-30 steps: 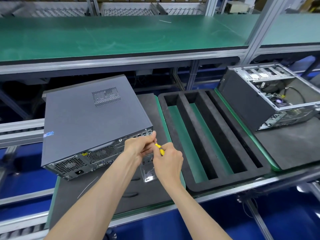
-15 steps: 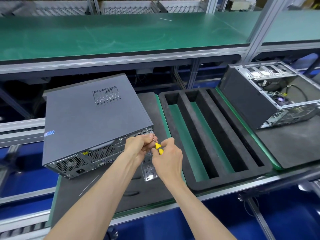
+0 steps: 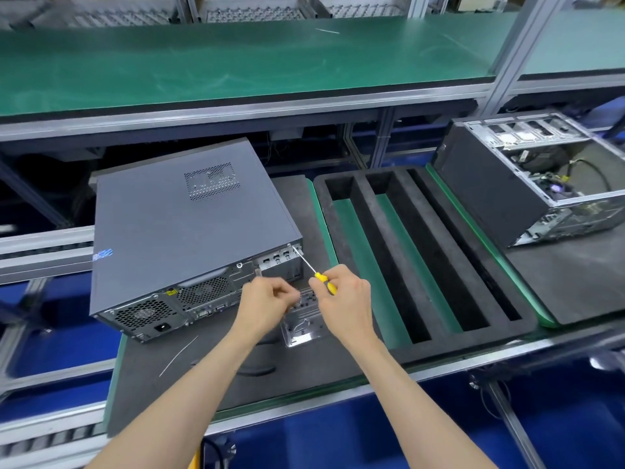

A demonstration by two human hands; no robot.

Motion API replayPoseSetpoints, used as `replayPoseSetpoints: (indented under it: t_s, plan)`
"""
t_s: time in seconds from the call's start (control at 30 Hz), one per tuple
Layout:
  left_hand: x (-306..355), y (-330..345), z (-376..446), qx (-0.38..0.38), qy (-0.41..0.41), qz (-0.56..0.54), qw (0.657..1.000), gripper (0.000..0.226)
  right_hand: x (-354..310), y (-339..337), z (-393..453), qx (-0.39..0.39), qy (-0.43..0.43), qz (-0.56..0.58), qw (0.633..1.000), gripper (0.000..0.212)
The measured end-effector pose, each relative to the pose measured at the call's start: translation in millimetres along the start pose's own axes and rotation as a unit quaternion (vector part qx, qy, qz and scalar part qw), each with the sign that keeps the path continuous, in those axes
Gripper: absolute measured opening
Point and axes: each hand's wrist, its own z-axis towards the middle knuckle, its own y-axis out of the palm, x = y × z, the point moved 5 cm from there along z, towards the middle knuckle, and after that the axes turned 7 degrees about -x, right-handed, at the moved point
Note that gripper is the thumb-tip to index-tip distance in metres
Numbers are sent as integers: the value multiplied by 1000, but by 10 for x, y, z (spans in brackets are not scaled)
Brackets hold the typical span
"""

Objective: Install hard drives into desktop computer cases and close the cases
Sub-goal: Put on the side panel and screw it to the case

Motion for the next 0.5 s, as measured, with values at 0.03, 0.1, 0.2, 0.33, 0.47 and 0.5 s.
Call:
replayPoseSetpoints:
  t_s: [0.03, 0.1, 0.2, 0.33, 0.47, 0.5]
  plan:
    - [-58, 31, -14, -17, 19, 81, 996, 14, 53, -31, -4, 6, 3, 7, 1000, 17]
    - [-166, 170, -9, -92, 58, 181, 977, 14, 156, -90, -25, 22, 21, 28, 999, 17]
    - [-257, 374, 28, -176, 112, 291, 934, 18, 290, -119, -60, 26, 49, 35, 998, 18]
    - [-281, 429, 85, -188, 144, 340, 910, 22, 407, -105, -112, 24, 56, 45, 997, 17]
    - [-247, 464, 144, -173, 163, 352, 905, 22, 470, -74, -145, 15, 53, 46, 997, 16]
    - [-246, 474, 149, -174, 169, 357, 902, 21, 471, -63, -147, 11, 52, 45, 998, 15]
